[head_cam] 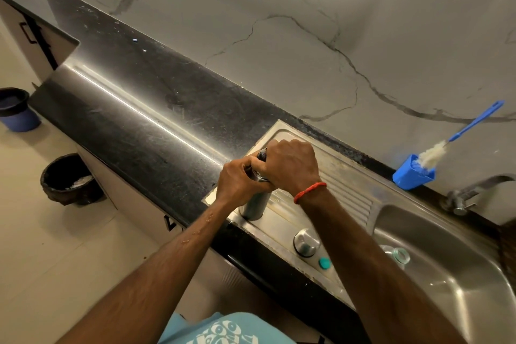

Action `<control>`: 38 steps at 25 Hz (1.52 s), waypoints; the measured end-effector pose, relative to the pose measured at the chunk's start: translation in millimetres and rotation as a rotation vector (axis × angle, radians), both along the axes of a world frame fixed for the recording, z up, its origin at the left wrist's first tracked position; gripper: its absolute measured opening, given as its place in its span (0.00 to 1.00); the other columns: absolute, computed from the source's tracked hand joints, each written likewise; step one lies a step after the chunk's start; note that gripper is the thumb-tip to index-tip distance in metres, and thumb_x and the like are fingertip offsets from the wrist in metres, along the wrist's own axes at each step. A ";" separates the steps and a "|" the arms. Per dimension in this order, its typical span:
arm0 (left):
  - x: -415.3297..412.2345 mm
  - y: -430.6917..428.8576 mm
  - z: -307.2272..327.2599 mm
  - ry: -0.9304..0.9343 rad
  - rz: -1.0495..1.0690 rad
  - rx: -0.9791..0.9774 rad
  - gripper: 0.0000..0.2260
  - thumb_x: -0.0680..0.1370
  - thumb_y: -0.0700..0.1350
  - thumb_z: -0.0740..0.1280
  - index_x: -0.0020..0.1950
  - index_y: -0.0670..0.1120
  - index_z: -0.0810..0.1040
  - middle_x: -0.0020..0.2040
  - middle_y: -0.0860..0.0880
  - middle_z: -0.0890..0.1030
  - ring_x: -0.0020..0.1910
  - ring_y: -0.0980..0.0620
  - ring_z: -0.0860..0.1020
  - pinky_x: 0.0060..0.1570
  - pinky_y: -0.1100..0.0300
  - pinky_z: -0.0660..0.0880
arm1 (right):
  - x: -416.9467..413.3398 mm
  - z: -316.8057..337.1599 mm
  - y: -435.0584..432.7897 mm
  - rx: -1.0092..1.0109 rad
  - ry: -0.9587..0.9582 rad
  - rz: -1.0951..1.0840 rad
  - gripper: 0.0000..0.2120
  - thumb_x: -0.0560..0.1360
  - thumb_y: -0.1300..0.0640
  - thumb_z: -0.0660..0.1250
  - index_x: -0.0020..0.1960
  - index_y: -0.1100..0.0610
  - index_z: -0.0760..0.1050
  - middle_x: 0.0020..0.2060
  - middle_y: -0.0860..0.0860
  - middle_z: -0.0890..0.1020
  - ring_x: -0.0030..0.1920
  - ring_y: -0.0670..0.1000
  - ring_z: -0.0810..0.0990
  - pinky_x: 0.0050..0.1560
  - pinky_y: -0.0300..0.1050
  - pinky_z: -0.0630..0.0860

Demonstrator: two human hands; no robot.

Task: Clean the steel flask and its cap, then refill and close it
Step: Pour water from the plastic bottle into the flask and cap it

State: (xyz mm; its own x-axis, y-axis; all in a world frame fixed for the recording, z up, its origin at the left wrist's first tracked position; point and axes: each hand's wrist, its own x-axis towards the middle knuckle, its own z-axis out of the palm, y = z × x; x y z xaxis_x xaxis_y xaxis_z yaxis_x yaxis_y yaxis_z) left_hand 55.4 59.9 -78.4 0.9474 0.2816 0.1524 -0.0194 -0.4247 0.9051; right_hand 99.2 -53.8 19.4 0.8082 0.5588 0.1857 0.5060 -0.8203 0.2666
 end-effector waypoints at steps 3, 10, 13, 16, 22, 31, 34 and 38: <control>0.2 7.2 3.5 0.032 -0.086 -0.052 0.22 0.62 0.54 0.84 0.53 0.54 0.83 0.43 0.57 0.86 0.42 0.55 0.84 0.46 0.51 0.84 | 17.2 0.1 -16.0 -0.027 0.029 0.324 0.29 0.78 0.31 0.51 0.58 0.53 0.74 0.45 0.51 0.81 0.43 0.50 0.78 0.42 0.44 0.75; 6.8 -4.8 5.0 0.029 0.045 0.057 0.18 0.60 0.53 0.84 0.43 0.53 0.82 0.38 0.56 0.84 0.38 0.55 0.83 0.38 0.60 0.81 | 17.3 -15.2 -4.8 0.051 -0.140 0.198 0.24 0.79 0.35 0.53 0.44 0.53 0.75 0.25 0.48 0.71 0.24 0.49 0.68 0.30 0.41 0.64; 8.0 -10.0 -0.3 0.012 0.101 0.136 0.19 0.64 0.56 0.82 0.45 0.46 0.82 0.40 0.48 0.86 0.38 0.50 0.83 0.38 0.58 0.80 | -0.2 -14.2 7.7 0.133 -0.065 -0.090 0.21 0.81 0.37 0.54 0.49 0.54 0.72 0.30 0.49 0.71 0.30 0.50 0.70 0.34 0.44 0.65; 6.3 -9.6 3.6 0.014 0.095 0.139 0.20 0.66 0.55 0.81 0.48 0.44 0.83 0.41 0.47 0.85 0.40 0.48 0.83 0.40 0.56 0.81 | -6.4 -11.6 11.5 0.150 0.020 -0.170 0.24 0.80 0.33 0.52 0.56 0.53 0.72 0.35 0.51 0.75 0.35 0.51 0.73 0.38 0.46 0.68; -0.5 -3.4 4.2 -0.021 -0.026 0.010 0.31 0.61 0.54 0.84 0.62 0.52 0.82 0.53 0.55 0.86 0.51 0.57 0.83 0.52 0.57 0.82 | 7.2 -27.3 -57.2 0.507 0.637 -0.330 0.33 0.74 0.23 0.47 0.61 0.47 0.71 0.50 0.50 0.82 0.49 0.52 0.81 0.54 0.55 0.78; -1.1 -4.4 4.4 -0.020 -0.031 -0.011 0.32 0.62 0.52 0.84 0.64 0.50 0.80 0.57 0.52 0.85 0.55 0.55 0.82 0.56 0.53 0.82 | -19.7 -109.7 -91.1 -0.290 0.798 -0.430 0.37 0.64 0.43 0.81 0.67 0.54 0.72 0.62 0.55 0.79 0.61 0.59 0.78 0.60 0.55 0.77; -0.1 -4.7 3.6 -0.023 -0.028 -0.009 0.33 0.62 0.53 0.84 0.65 0.50 0.80 0.57 0.52 0.85 0.55 0.54 0.82 0.57 0.52 0.82 | -21.1 -118.6 -94.8 -0.302 0.691 -0.362 0.21 0.75 0.58 0.72 0.67 0.55 0.73 0.63 0.56 0.78 0.61 0.59 0.79 0.59 0.54 0.77; 0.4 -2.5 0.6 -0.019 -0.040 -0.023 0.34 0.62 0.52 0.84 0.66 0.50 0.79 0.58 0.51 0.85 0.56 0.53 0.82 0.58 0.50 0.81 | -15.4 -101.5 -98.3 -0.213 0.658 -0.347 0.20 0.74 0.60 0.70 0.66 0.52 0.76 0.62 0.54 0.79 0.60 0.58 0.79 0.59 0.52 0.78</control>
State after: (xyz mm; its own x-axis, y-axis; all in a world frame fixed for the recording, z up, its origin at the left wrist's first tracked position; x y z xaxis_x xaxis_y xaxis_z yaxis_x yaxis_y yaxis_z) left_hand 55.7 57.4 -77.8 0.9549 0.2471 0.1649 -0.0536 -0.4025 0.9138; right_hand 83.8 -152.1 -82.1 0.8500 0.2236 -0.4769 0.3386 -0.9255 0.1697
